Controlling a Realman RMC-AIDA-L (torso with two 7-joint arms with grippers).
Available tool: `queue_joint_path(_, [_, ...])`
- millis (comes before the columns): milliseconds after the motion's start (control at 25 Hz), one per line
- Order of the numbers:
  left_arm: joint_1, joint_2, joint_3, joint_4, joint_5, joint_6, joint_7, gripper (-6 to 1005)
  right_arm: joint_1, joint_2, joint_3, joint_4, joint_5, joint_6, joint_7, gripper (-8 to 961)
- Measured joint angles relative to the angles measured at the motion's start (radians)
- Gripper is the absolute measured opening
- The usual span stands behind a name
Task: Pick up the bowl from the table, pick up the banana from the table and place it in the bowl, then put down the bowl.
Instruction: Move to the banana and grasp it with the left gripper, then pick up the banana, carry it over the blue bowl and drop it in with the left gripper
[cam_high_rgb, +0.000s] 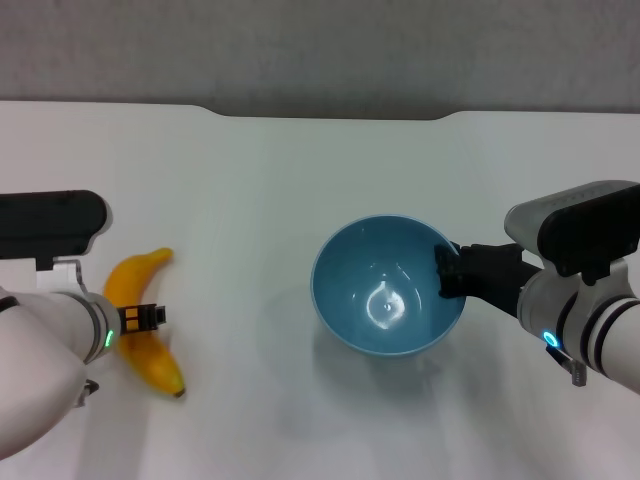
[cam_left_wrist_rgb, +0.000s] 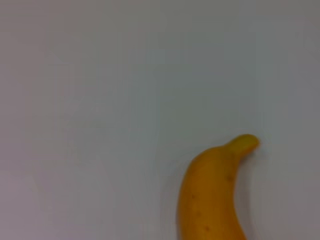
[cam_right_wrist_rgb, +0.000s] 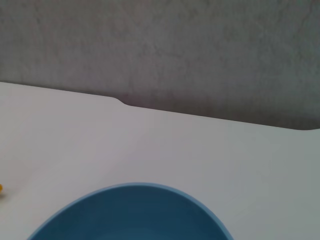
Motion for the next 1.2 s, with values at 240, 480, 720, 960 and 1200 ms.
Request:
queue_joint_path(240, [-0.003, 0.0, -0.003, 0.012, -0.002, 0.0, -0.003, 767, 0.0, 0.0, 0.0, 0.0, 0.0, 0.0, 0.0, 44])
queue_joint_path(480, [-0.005, 0.0, 0.002, 0.009, -0.001, 0.0, 0.005, 533, 0.0, 0.0, 0.0, 0.002, 0.0, -0.001, -0.001, 44])
queue_joint_path(720, [0.02, 0.004, 0.001, -0.059, 0.0, -0.001, 0.029, 520, -0.003, 0.0, 0.0, 0.007, 0.002, -0.01, 0.0, 44])
queue_joint_path(960, [0.176, 0.008, -0.046, -0.358, -0.008, -0.038, 0.131, 527, -0.009, 0.0, 0.002, 0.01, 0.006, -0.018, 0.002, 43])
queue_joint_path(1200, [0.295, 0.008, -0.026, -0.488, -0.011, -0.221, 0.155, 534, -0.009, 0.0, 0.001, 0.032, 0.009, -0.046, 0.007, 43])
